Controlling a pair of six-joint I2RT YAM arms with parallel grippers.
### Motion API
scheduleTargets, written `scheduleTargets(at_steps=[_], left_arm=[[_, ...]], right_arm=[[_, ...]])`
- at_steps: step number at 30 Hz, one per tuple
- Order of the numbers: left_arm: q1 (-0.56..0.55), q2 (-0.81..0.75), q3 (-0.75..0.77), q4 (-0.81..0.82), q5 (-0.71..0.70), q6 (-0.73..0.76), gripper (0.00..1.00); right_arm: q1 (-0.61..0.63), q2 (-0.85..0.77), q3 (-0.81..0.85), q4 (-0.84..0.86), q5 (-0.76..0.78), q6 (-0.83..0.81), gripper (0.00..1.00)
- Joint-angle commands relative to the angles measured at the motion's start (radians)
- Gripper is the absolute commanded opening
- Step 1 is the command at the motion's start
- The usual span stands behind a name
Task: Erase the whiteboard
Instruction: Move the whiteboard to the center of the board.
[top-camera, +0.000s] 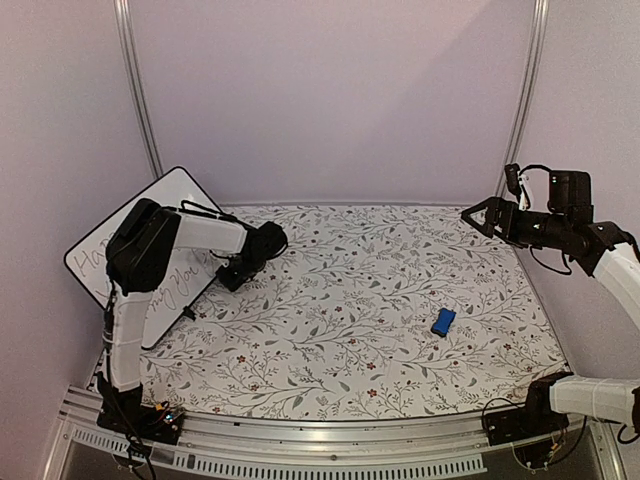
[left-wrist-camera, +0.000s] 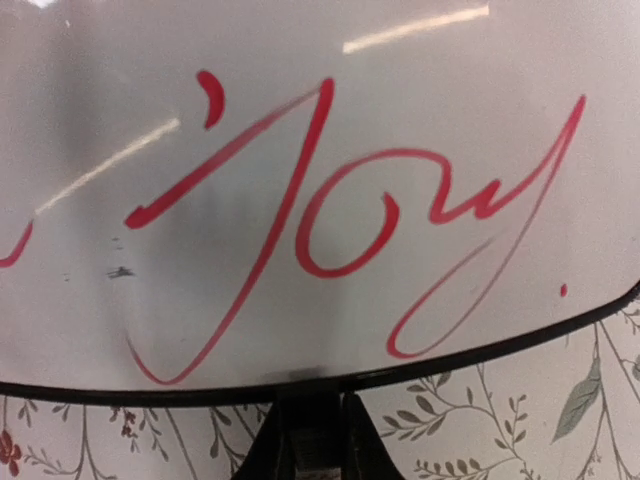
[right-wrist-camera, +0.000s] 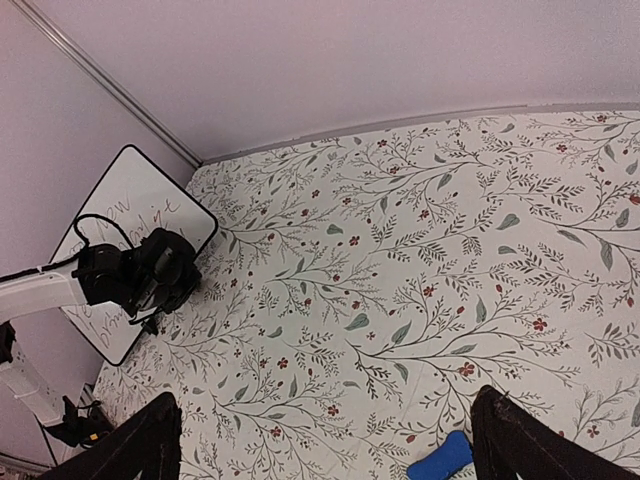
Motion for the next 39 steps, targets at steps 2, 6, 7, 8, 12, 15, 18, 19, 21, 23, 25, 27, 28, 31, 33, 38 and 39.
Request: scheduleTargets(at_steps=[2,6,7,8,12,15,18,19,21,23,25,27,28,31,33,38,39], left_arm=[[-0.080,0.036,0.009,0.045,0.076,0.006,0.00],[-0.132,0.053,0.032,0.046,0.087,0.006,0.00],[-0.147,0.057,0.043,0.044,0.088,0.009,0.00],[-0.160,0.062,0.051,0.044,0.091,0.009,0.00],[-0.211,0.088,0.091,0.045,0.112,0.018,0.00],[-0.251,0.112,0.134,0.043,0.119,0.033,0.00],[-0.294,0.133,0.174,0.044,0.120,0.048,0.00],[-0.304,0.141,0.188,0.044,0.123,0.054,0.00],[-0.326,0.154,0.213,0.044,0.128,0.061,0.00],[-0.345,0.168,0.238,0.043,0.128,0.071,0.00],[-0.366,0.182,0.265,0.044,0.129,0.081,0.00],[-0.387,0.197,0.289,0.044,0.131,0.090,0.00],[-0.395,0.203,0.302,0.044,0.133,0.095,0.00],[-0.421,0.222,0.338,0.044,0.143,0.107,0.00],[-0.437,0.234,0.369,0.047,0.152,0.122,0.00],[-0.478,0.257,0.415,0.092,0.172,0.169,0.00],[-0.488,0.265,0.425,0.101,0.175,0.181,0.00]], right_arm=[[0.008,0.000,0.004,0.027,-0.009,0.009,0.99],[0.010,0.000,0.001,0.027,-0.006,0.008,0.99],[0.009,0.000,0.000,0.026,-0.004,0.009,0.99],[0.009,0.000,0.000,0.025,-0.002,0.009,0.99],[0.009,-0.002,-0.003,0.020,0.009,0.008,0.99],[0.010,-0.003,-0.003,0.017,0.012,0.005,0.99],[0.009,-0.003,-0.003,0.014,0.019,0.005,0.99],[0.010,-0.004,-0.003,0.013,0.020,0.005,0.99],[0.009,-0.004,-0.003,0.012,0.023,0.005,0.99],[0.009,-0.006,-0.002,0.011,0.025,0.005,0.99],[0.009,-0.006,-0.002,0.010,0.028,0.006,0.99],[0.010,-0.006,-0.003,0.009,0.031,0.008,0.99],[0.010,-0.005,-0.003,0.010,0.031,0.009,0.99],[0.010,-0.004,-0.003,0.009,0.033,0.011,0.99],[0.010,-0.003,-0.002,0.010,0.034,0.012,0.99],[0.010,-0.002,-0.003,0.010,0.042,0.015,0.99],[0.010,0.000,-0.003,0.011,0.042,0.014,0.99]])
